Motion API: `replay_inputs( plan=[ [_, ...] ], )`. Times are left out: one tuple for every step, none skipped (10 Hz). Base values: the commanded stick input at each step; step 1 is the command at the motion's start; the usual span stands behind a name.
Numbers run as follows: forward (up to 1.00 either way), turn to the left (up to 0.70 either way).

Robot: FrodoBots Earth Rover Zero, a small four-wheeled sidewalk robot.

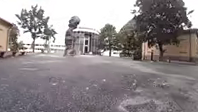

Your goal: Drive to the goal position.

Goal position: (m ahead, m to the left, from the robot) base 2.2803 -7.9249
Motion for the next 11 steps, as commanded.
replay_inputs(
  plan=[
    [0.70,0.14],
    [0.70,0.14],
    [0.70,0.14],
    [0.70,0.03],
    [0.70,0.00],
    [0.70,0.00],
    [0.70,0.00],
    [0.70,-0.10],
    [0.70,-0.14],
    [0.70,-0.14],
    [0.70,-0.14]
  ],
)
